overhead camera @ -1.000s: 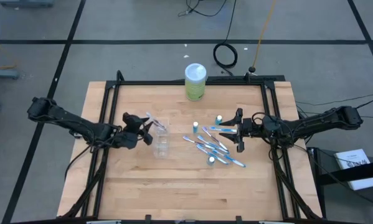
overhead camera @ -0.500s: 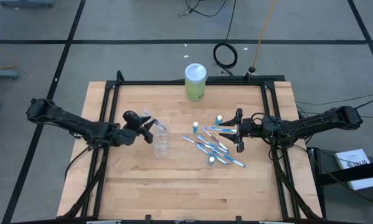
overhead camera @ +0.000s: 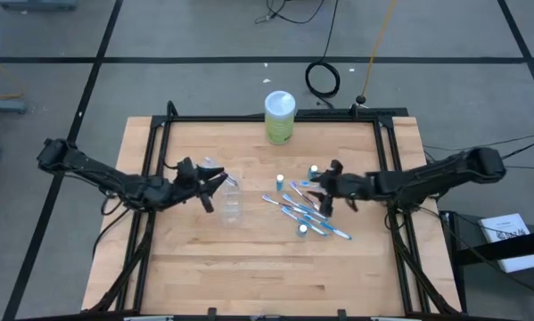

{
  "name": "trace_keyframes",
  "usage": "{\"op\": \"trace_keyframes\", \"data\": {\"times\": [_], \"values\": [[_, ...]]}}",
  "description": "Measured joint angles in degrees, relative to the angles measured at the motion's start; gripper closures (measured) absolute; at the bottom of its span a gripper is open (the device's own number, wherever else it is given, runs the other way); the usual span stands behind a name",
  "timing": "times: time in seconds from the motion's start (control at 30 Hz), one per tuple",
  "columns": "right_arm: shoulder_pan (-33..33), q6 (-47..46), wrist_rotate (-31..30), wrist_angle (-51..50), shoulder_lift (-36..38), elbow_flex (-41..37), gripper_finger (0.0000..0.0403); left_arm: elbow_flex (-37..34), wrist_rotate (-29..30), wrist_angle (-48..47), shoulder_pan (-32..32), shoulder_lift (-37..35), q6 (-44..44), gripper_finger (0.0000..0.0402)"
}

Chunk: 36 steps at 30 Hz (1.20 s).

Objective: Pick & Place toothbrushing station
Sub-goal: Put the purple toothbrush into the transparent organizer

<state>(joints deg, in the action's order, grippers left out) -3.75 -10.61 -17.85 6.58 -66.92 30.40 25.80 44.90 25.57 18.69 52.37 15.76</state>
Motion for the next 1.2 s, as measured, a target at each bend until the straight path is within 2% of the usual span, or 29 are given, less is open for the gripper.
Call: {"op": "trace_keyframes", "data": {"times": [0.3, 0.6, 0.77, 1.03, 1.1, 1.2], "values": [[-1.64, -8.48, 1.76, -6.51, -15.87, 2.33, 0.0216, 0.0, 0.09, 0.79, -0.11, 0.05, -2.53, 0.0273], [-1.73, -9.92, 2.35, -5.95, -20.55, 2.6, 0.0223, 0.0, 0.11, 0.16, -0.19, 0.05, -3.51, 0.0273], [-1.75, -9.9, 2.91, -6.64, -20.63, 2.57, 0.0267, 0.0, 0.12, -0.2, -0.29, 0.05, -3.45, 0.0273], [-1.75, -9.64, 3.17, -7.73, -20.71, 2.53, 0.038, 0.0, 0.13, -0.21, -0.29, 0.05, -3.42, 0.0273], [-1.75, -8.96, 3.17, -7.62, -20.71, 2.49, 0.0389, 0.0, 0.13, -0.2, -0.29, 0.05, -3.41, 0.0273], [-1.75, -8.23, 3.26, -6.72, -20.41, 2.42, 0.0383, 0.0, 0.13, -0.22, -0.29, 0.05, -3.39, 0.0273]]}}
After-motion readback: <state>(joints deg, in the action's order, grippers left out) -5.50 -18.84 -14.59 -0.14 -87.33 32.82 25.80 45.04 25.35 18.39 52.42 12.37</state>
